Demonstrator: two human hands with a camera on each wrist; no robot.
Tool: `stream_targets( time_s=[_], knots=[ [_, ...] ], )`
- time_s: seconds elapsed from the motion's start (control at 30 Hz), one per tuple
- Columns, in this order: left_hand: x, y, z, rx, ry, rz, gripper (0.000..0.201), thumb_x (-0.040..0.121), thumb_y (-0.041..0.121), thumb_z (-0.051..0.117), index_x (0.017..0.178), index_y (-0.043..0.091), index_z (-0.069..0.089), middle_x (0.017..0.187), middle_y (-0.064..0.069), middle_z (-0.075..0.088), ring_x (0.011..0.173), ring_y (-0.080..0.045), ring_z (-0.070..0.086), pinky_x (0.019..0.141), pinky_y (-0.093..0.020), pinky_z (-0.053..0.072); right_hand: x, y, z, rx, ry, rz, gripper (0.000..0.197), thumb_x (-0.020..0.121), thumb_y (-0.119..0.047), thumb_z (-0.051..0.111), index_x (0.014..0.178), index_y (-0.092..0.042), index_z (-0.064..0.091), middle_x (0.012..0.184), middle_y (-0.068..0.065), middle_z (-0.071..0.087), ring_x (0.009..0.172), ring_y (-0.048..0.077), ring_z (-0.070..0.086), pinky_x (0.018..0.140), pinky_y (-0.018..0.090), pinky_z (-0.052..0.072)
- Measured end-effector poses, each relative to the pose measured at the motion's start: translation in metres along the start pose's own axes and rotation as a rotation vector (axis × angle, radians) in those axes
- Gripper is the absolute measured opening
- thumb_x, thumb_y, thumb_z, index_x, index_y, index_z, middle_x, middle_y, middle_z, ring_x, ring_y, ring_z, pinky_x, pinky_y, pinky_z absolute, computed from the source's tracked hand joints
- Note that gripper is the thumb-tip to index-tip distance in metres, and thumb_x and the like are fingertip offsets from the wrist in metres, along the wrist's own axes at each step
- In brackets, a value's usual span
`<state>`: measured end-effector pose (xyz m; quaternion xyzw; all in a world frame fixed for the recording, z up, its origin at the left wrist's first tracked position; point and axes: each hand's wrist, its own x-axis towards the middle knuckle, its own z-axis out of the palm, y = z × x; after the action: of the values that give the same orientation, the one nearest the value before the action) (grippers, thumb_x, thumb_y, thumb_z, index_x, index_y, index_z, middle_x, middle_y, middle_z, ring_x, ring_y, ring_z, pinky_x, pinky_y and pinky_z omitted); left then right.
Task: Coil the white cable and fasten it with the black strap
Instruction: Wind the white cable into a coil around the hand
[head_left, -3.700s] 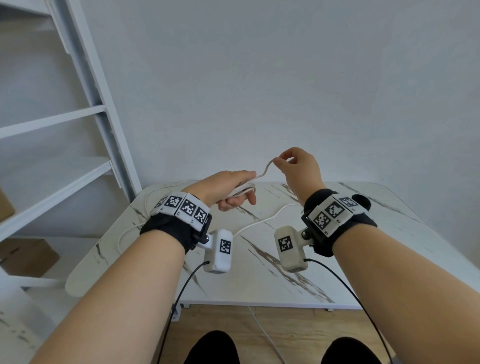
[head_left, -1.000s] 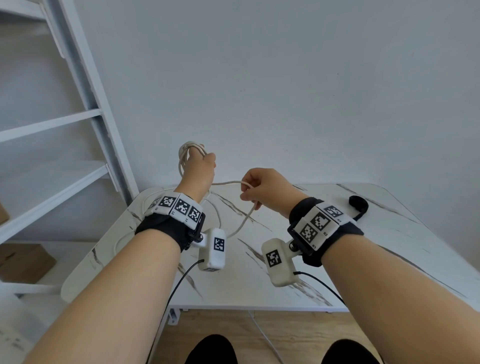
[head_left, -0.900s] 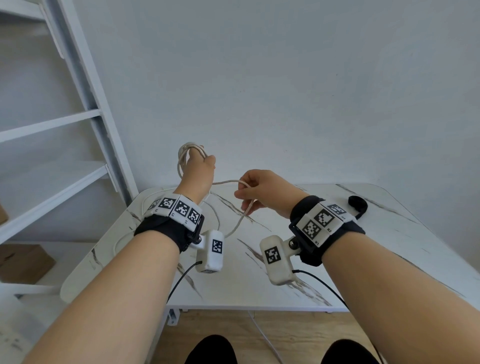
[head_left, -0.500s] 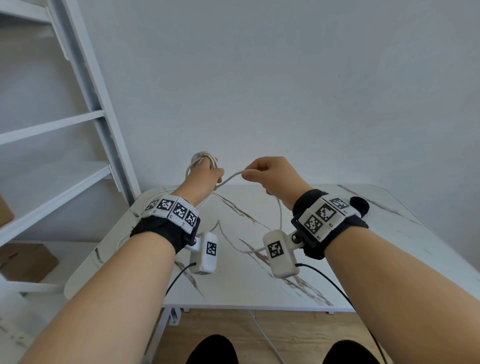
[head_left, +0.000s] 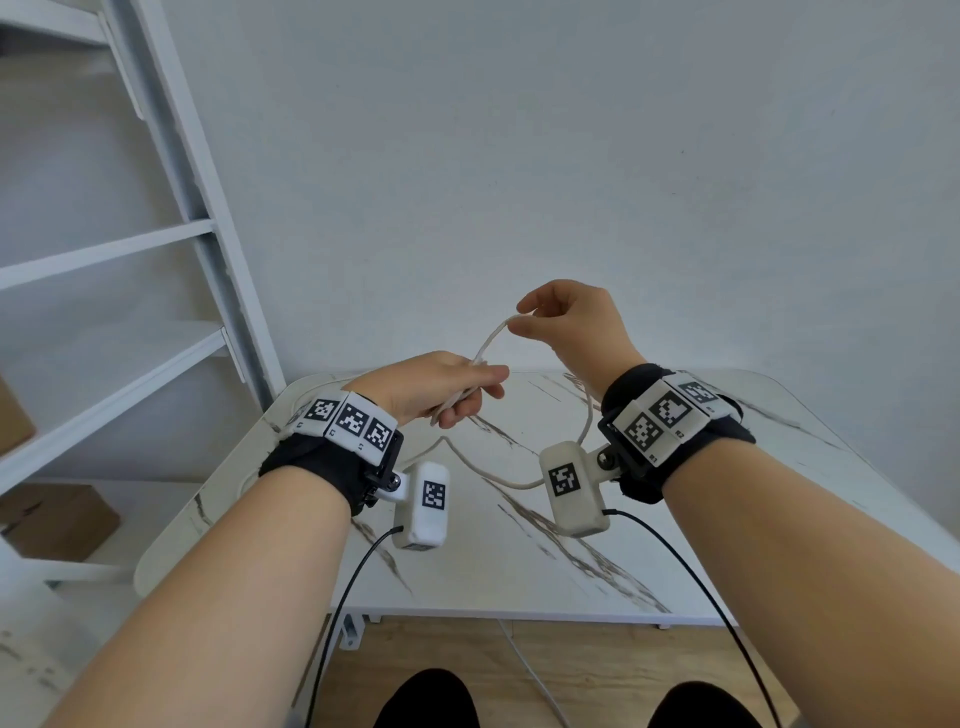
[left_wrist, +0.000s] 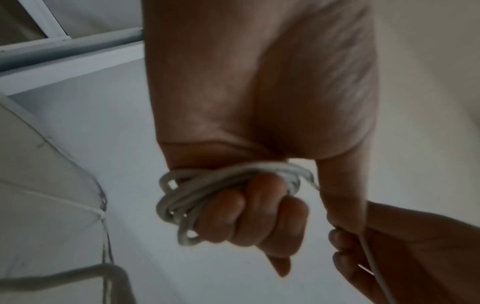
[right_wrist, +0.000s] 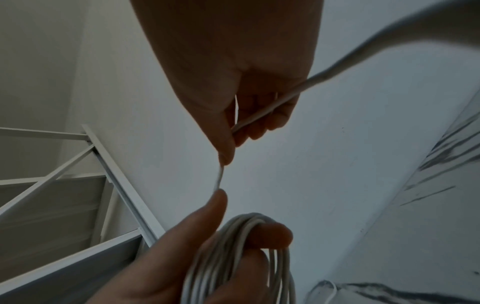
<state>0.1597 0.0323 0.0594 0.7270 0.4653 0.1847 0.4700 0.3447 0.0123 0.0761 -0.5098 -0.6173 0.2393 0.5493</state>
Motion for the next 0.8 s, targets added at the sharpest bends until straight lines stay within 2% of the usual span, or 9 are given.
stream_targets(
  time_s=[0.07, 0.13, 0.2, 0.27, 0.37, 0.47, 0.53, 0.67, 0.8],
  knots=[
    [-0.002, 0.003, 0.001, -0.028, -0.019, 0.0, 0.048, 0.097, 0.048, 0.046, 0.102, 0.004, 0.063, 0.058, 0.0, 0.042, 0.051, -0.015, 0.034, 0.052, -0.026, 0.03, 0.0, 0.003, 0.001, -0.015, 0.02, 0.01, 0.017, 0.076, -0.017, 0.08, 0.089, -0.008, 0.072, 0.068, -0.005, 0.057, 0.06, 0.007, 0.051, 0.061, 0.019, 0.043],
    [-0.004, 0.006, 0.002, -0.065, -0.029, 0.014, 0.047, 0.098, 0.049, 0.042, 0.095, 0.006, 0.06, 0.057, -0.001, 0.039, 0.05, -0.016, 0.031, 0.05, -0.025, 0.027, 0.001, 0.007, 0.002, -0.074, 0.046, 0.023, 0.014, 0.077, -0.021, 0.078, 0.086, -0.011, 0.073, 0.065, -0.006, 0.054, 0.057, 0.008, 0.049, 0.058, 0.022, 0.04],
    [-0.004, 0.008, 0.001, -0.097, -0.028, 0.044, 0.05, 0.097, 0.054, 0.04, 0.092, 0.007, 0.056, 0.056, -0.001, 0.036, 0.048, -0.016, 0.029, 0.048, -0.024, 0.024, 0.0, 0.01, 0.002, -0.19, 0.065, 0.038, 0.012, 0.08, -0.026, 0.075, 0.084, -0.015, 0.074, 0.063, -0.01, 0.051, 0.054, 0.006, 0.046, 0.054, 0.02, 0.035],
    [-0.004, 0.009, 0.0, -0.142, -0.009, 0.071, 0.051, 0.097, 0.057, 0.038, 0.091, 0.008, 0.054, 0.055, -0.001, 0.033, 0.046, -0.015, 0.027, 0.045, -0.024, 0.023, 0.0, 0.01, 0.003, -0.272, 0.066, 0.042, 0.01, 0.082, -0.029, 0.072, 0.084, -0.02, 0.073, 0.066, -0.014, 0.053, 0.058, 0.003, 0.049, 0.054, 0.02, 0.035],
    [-0.004, 0.011, -0.001, -0.224, 0.031, 0.111, 0.05, 0.097, 0.055, 0.038, 0.081, 0.01, 0.053, 0.051, -0.001, 0.03, 0.042, -0.014, 0.024, 0.043, -0.024, 0.021, 0.001, 0.012, 0.003, -0.299, 0.04, 0.05, 0.013, 0.083, -0.028, 0.07, 0.083, -0.016, 0.074, 0.068, -0.01, 0.061, 0.064, 0.009, 0.056, 0.059, 0.024, 0.043],
    [-0.004, 0.011, -0.002, -0.31, 0.048, 0.125, 0.047, 0.099, 0.049, 0.038, 0.072, 0.013, 0.052, 0.047, 0.0, 0.028, 0.038, -0.013, 0.02, 0.043, -0.025, 0.018, 0.002, 0.017, 0.004, -0.312, 0.002, 0.084, 0.013, 0.083, -0.024, 0.069, 0.083, -0.012, 0.074, 0.061, -0.004, 0.062, 0.061, 0.017, 0.061, 0.066, 0.033, 0.054],
    [-0.004, 0.01, -0.005, -0.382, 0.044, 0.124, 0.046, 0.1, 0.045, 0.038, 0.07, 0.013, 0.052, 0.044, 0.001, 0.027, 0.036, -0.012, 0.018, 0.043, -0.025, 0.016, 0.002, 0.021, 0.006, -0.327, -0.014, 0.087, 0.012, 0.084, -0.021, 0.067, 0.085, -0.01, 0.074, 0.069, 0.001, 0.067, 0.07, 0.023, 0.067, 0.071, 0.039, 0.058],
    [-0.003, 0.01, -0.008, -0.529, 0.053, 0.146, 0.045, 0.1, 0.041, 0.038, 0.068, 0.012, 0.051, 0.04, 0.003, 0.026, 0.033, -0.011, 0.019, 0.039, -0.022, 0.017, 0.001, 0.03, 0.005, -0.433, -0.037, 0.073, 0.011, 0.088, -0.016, 0.063, 0.092, -0.01, 0.072, 0.089, 0.005, 0.071, 0.084, 0.024, 0.065, 0.075, 0.034, 0.053],
    [-0.007, 0.013, -0.013, -0.69, 0.087, 0.183, 0.043, 0.101, 0.038, 0.037, 0.068, 0.012, 0.048, 0.039, 0.004, 0.025, 0.03, -0.009, 0.021, 0.037, -0.022, 0.016, 0.0, 0.043, -0.002, -0.46, -0.042, 0.156, 0.01, 0.092, -0.016, 0.058, 0.093, -0.012, 0.067, 0.088, 0.006, 0.069, 0.079, 0.023, 0.062, 0.068, 0.03, 0.049]
  ],
)
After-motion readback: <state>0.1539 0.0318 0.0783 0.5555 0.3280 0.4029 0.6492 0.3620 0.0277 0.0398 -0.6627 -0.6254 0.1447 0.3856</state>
